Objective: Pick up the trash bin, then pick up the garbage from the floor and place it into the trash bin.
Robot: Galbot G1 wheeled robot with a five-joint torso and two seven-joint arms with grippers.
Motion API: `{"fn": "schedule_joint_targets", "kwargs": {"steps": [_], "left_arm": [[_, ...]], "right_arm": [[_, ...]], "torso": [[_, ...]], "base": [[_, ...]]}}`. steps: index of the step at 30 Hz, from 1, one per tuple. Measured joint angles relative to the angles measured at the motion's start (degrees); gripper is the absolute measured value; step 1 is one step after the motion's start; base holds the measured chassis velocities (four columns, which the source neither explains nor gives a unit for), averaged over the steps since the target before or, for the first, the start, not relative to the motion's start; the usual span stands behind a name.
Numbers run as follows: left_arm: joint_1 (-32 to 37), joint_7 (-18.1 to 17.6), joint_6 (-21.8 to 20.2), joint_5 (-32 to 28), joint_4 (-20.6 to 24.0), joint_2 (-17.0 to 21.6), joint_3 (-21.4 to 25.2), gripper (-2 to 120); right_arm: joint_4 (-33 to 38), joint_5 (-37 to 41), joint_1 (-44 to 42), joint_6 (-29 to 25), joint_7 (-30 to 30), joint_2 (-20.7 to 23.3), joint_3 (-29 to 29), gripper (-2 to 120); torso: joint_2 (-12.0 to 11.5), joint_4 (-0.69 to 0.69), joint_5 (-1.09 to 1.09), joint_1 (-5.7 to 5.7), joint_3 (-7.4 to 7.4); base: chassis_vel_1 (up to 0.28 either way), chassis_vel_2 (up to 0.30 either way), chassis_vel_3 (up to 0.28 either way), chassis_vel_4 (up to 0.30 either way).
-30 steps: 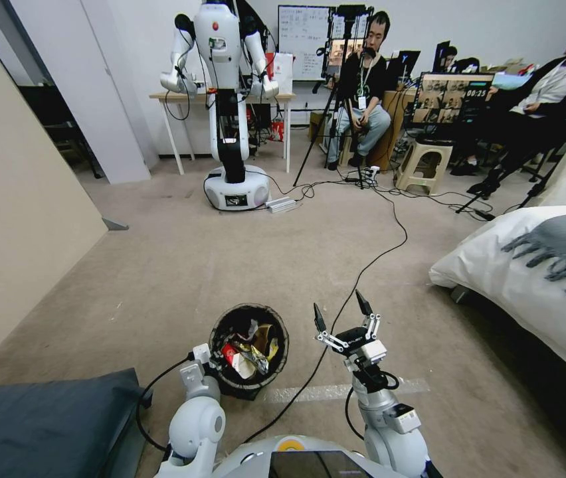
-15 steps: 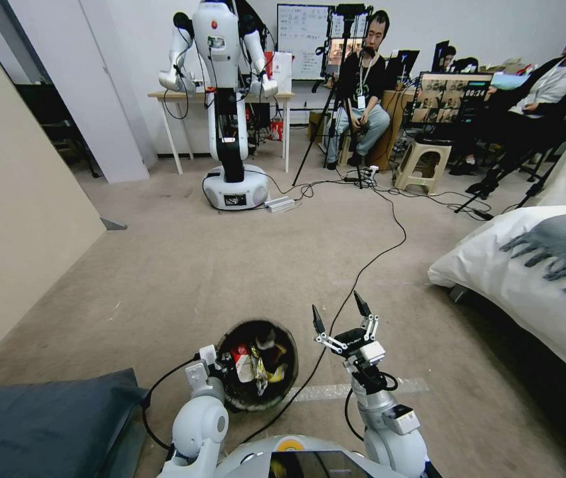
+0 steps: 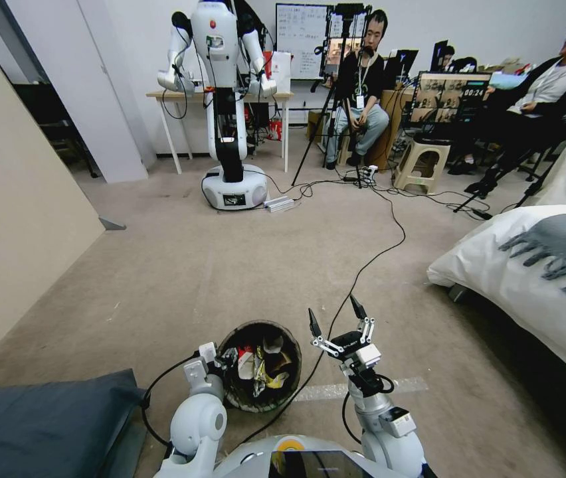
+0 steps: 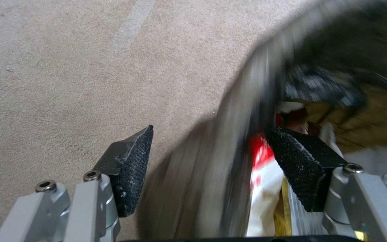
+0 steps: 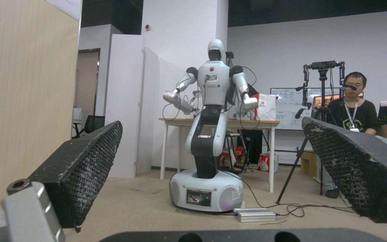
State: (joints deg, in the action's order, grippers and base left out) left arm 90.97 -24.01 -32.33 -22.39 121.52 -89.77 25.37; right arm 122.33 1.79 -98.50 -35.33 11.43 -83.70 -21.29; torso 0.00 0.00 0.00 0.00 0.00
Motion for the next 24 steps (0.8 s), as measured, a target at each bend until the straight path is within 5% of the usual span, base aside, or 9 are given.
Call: {"fn": "schedule_joint_targets", "kwargs": {"steps": [24], "left_arm": [[0.41, 0.15, 0.07, 2.99, 3.43, -0.92, -0.6, 74]], "right_arm": [[-0.9, 0.1, 0.77, -0.31, 1.11, 0.77, 0.9, 100]], "torso": [[0.0, 0.0, 0.0, 0.0, 0.0]], "base": [[0.0, 0.0, 0.0, 0.0]]}}
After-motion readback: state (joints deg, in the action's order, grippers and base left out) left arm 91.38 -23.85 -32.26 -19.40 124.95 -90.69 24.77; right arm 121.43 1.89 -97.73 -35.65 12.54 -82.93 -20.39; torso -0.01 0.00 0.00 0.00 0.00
